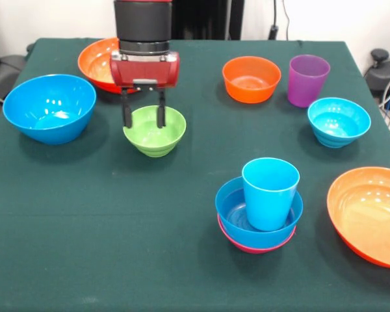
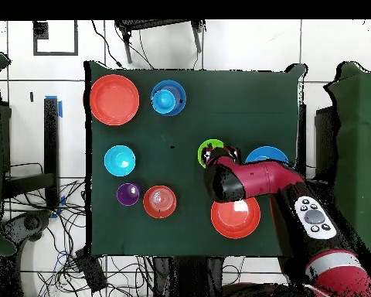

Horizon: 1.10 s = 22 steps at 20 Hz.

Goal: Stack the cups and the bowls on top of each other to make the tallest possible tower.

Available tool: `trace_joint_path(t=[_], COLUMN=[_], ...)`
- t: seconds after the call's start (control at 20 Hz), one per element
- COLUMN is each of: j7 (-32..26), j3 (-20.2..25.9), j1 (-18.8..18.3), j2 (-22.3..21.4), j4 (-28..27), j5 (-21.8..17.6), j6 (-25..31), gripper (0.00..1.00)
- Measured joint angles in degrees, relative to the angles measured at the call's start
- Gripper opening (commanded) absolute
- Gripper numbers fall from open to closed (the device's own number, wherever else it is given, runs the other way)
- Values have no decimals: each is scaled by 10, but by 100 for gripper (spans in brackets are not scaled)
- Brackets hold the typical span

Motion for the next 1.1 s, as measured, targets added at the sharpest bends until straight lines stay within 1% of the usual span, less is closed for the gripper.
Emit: trace_joint_path(t=[0.3, 0.55, 1.1], j7=[0, 0, 0], j3=[0, 0, 0], j1=[22, 33, 32], j2=[13, 20, 21], j4=[0, 0, 0], j5=[0, 0, 0], j6=[-19, -20, -20], gripper=[100, 100, 100])
